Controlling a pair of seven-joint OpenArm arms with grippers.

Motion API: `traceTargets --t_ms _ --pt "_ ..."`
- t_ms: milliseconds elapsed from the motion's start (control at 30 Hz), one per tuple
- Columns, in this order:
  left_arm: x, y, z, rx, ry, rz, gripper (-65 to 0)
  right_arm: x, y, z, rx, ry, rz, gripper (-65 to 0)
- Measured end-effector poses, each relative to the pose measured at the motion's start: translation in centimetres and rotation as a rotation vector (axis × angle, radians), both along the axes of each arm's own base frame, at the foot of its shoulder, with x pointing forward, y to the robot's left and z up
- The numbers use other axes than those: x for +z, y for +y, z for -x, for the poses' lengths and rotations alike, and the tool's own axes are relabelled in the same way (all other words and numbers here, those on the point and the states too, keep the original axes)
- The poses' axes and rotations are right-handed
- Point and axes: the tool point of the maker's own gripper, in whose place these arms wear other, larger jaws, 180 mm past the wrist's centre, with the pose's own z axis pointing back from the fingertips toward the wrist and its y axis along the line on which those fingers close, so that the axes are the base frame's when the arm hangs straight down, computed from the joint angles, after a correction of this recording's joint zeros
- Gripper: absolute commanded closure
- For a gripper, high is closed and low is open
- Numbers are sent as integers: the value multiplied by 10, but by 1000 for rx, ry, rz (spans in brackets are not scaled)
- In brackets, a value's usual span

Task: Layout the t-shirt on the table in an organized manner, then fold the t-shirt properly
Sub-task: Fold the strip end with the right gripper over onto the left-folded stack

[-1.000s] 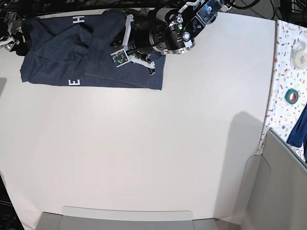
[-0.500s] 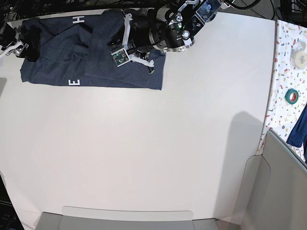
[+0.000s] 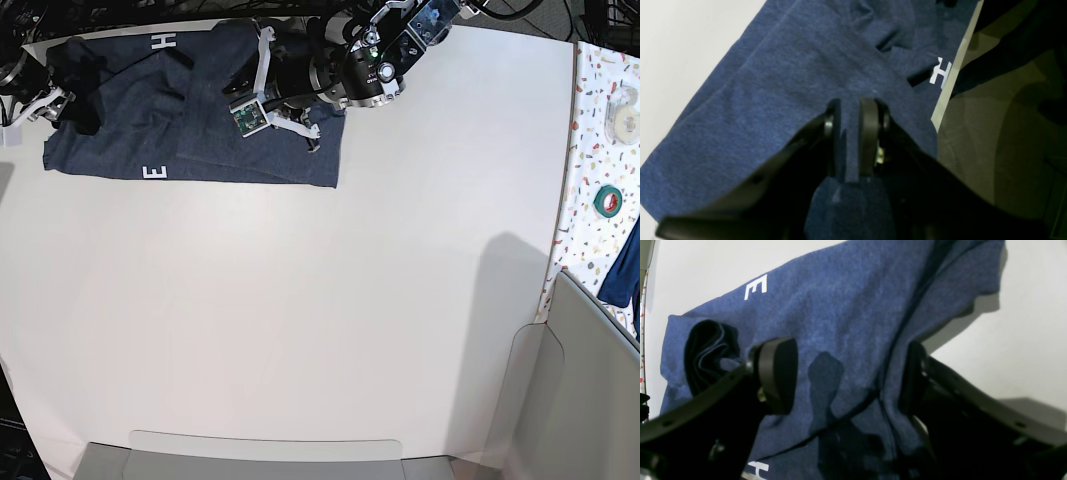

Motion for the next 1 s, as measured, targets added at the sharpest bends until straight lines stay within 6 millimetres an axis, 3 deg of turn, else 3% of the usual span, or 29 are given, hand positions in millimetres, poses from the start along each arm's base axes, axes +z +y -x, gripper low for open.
traceTargets --t_ms 100,300,400,667,767,933,1000 --pt "1 0 0 1 -1 1 -96 -2 -1 1 2 9 8 -310" --pt "6 3 -5 18 -13 12 -96 -9 3 6 12 44 0 0" --pt "21 14 -21 92 -45 45 -95 -11 3 7 16 56 11 0" --pt "18 58 -56 313 -42 72 -95 -13 3 6 12 62 20 0" --pt "8 89 -65 427 -28 55 -93 -13 3 6 12 61 22 0" --pt "-2 150 -81 615 -30 9 0 -13 3 5 12 61 23 0" --pt "-7 171 -81 674 -23 -16 0 -13 3 5 12 60 23 0"
